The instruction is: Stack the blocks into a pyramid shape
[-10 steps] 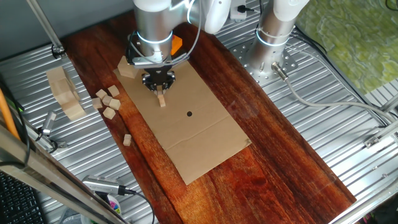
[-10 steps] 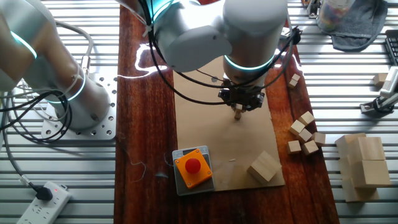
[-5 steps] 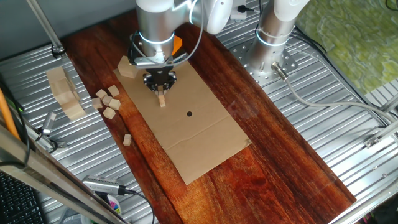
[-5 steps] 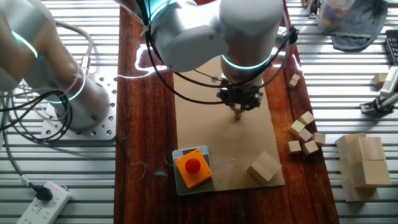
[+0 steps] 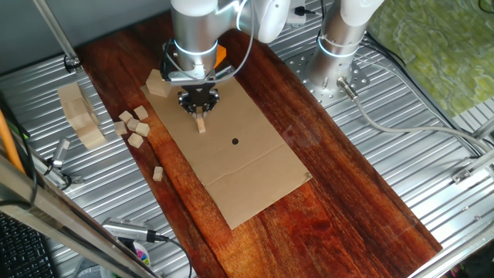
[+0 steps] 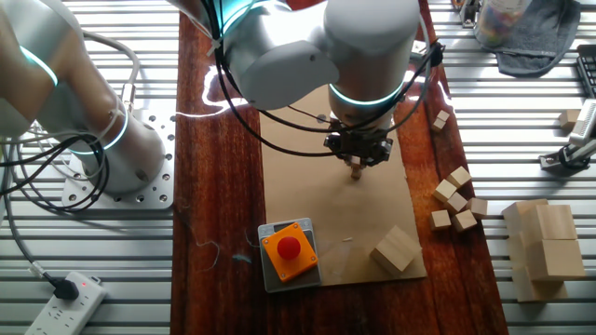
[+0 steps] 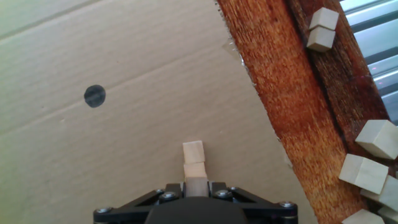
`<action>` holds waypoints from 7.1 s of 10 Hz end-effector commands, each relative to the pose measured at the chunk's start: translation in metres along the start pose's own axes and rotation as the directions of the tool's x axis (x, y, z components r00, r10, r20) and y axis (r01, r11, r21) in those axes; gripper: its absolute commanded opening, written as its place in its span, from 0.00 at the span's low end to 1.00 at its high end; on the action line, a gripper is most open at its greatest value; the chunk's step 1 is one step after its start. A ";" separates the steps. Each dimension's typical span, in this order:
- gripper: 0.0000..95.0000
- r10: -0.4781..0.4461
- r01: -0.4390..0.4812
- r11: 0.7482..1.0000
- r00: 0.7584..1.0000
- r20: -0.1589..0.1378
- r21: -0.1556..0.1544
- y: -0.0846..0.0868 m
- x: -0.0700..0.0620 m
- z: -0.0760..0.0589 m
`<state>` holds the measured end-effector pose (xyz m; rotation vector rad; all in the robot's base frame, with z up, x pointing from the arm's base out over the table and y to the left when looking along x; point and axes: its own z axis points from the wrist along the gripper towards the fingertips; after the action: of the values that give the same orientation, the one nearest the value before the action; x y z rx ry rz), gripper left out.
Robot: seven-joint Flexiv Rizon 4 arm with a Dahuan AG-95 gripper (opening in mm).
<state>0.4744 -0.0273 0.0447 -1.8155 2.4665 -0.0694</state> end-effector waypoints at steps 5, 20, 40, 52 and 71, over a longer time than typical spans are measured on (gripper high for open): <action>0.00 -0.020 0.020 1.000 1.000 0.002 0.005 0.000 0.000 0.001; 0.60 0.018 -0.018 1.000 1.000 -0.009 -0.022 0.004 -0.011 -0.021; 0.60 0.234 -0.241 0.964 0.970 0.074 0.114 -0.117 -0.135 0.031; 0.60 0.109 -0.112 0.992 0.992 -0.057 -0.052 -0.117 -0.135 0.029; 0.40 0.086 -0.092 0.995 0.990 -0.114 -0.049 -0.139 -0.148 0.038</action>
<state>0.6496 0.0708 0.0255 -1.7634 2.6440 -0.1083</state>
